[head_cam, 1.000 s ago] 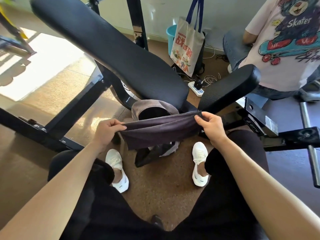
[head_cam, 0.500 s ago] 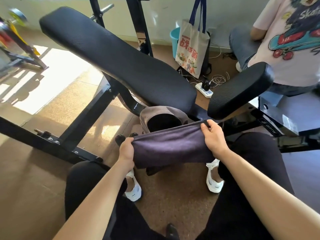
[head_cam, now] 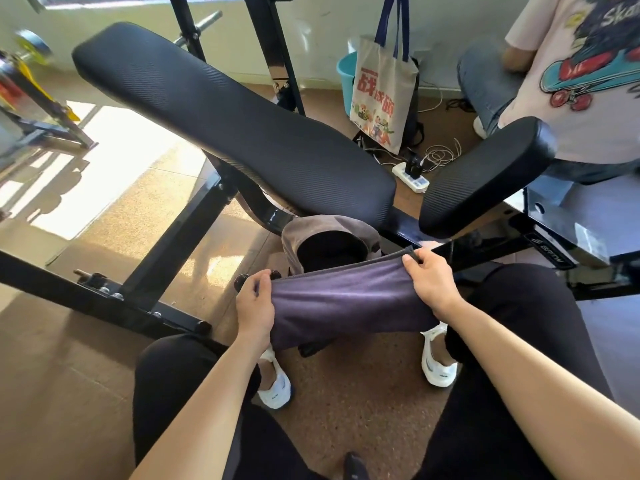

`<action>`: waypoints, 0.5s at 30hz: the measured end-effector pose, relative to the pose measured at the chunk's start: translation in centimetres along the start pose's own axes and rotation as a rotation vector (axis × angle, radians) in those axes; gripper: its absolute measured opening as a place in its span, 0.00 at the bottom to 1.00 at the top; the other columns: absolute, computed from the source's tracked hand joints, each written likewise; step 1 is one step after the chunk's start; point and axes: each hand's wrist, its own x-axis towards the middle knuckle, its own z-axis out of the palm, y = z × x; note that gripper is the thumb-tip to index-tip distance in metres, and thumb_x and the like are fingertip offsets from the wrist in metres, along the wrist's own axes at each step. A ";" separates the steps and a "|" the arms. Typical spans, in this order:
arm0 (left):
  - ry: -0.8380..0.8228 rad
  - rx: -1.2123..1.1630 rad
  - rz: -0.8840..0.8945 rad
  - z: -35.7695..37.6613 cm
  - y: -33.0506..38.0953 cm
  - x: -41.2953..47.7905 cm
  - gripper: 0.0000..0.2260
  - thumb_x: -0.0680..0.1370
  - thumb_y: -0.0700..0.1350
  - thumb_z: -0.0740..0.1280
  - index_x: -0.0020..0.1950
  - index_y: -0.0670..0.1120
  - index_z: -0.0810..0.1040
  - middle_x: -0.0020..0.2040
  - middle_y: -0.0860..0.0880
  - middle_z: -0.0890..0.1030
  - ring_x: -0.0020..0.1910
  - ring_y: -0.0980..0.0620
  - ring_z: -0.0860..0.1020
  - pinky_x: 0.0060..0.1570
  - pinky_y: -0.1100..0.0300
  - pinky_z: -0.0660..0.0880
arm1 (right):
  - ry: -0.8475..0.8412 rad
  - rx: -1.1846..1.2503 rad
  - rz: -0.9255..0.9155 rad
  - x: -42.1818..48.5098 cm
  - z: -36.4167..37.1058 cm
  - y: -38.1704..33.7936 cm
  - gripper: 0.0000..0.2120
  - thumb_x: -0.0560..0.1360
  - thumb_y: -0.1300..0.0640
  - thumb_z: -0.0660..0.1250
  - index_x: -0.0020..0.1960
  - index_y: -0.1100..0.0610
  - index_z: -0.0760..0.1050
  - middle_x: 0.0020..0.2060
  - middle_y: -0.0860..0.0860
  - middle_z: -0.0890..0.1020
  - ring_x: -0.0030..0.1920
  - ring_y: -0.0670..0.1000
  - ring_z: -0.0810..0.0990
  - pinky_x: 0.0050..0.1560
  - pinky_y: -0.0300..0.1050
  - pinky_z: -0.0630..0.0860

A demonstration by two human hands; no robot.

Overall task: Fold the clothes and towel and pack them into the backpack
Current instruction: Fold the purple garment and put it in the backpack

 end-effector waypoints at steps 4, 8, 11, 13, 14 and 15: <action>0.014 0.026 -0.026 0.1 -0.2 0.2 0.15 0.87 0.47 0.55 0.72 0.48 0.73 0.70 0.47 0.74 0.65 0.49 0.72 0.62 0.57 0.69 | 0.009 0.013 0.028 0.0 0.3 0.3 0.10 0.83 0.53 0.63 0.48 0.56 0.79 0.42 0.52 0.83 0.45 0.53 0.80 0.47 0.49 0.74; -0.032 -0.010 -0.049 0.3 -0.2 0.2 0.16 0.84 0.48 0.63 0.73 0.50 0.72 0.68 0.46 0.75 0.62 0.48 0.75 0.55 0.58 0.75 | 0.014 0.059 0.077 0.1 0.4 0.4 0.10 0.82 0.52 0.64 0.46 0.54 0.80 0.42 0.51 0.83 0.48 0.55 0.81 0.52 0.55 0.78; -0.060 -0.033 -0.048 0.5 -0.1 -0.1 0.20 0.82 0.48 0.69 0.73 0.50 0.72 0.67 0.48 0.76 0.62 0.48 0.75 0.58 0.55 0.76 | 0.003 0.091 0.094 -0.1 0.6 0.2 0.11 0.80 0.50 0.66 0.43 0.54 0.80 0.40 0.51 0.84 0.46 0.55 0.82 0.52 0.56 0.79; -0.082 -0.048 -0.076 0.8 0.1 -0.2 0.21 0.79 0.49 0.71 0.71 0.49 0.73 0.64 0.48 0.78 0.62 0.46 0.77 0.61 0.50 0.78 | -0.029 0.162 0.094 -0.6 0.7 -0.2 0.12 0.79 0.47 0.67 0.44 0.54 0.81 0.40 0.53 0.84 0.47 0.57 0.83 0.53 0.58 0.81; -0.103 -0.088 -0.113 1.0 0.2 -0.1 0.19 0.79 0.49 0.72 0.69 0.48 0.75 0.62 0.46 0.80 0.60 0.45 0.79 0.60 0.47 0.79 | -0.047 0.204 0.085 -0.9 0.8 -0.5 0.13 0.78 0.46 0.67 0.45 0.55 0.81 0.42 0.55 0.85 0.49 0.58 0.84 0.55 0.60 0.81; -0.130 -0.169 -0.164 1.2 0.4 -0.1 0.16 0.78 0.48 0.73 0.65 0.46 0.78 0.59 0.44 0.82 0.56 0.44 0.81 0.56 0.47 0.80 | -0.069 0.239 0.062 -1.3 0.8 -1.0 0.12 0.79 0.47 0.67 0.47 0.55 0.81 0.44 0.56 0.85 0.50 0.59 0.84 0.56 0.60 0.81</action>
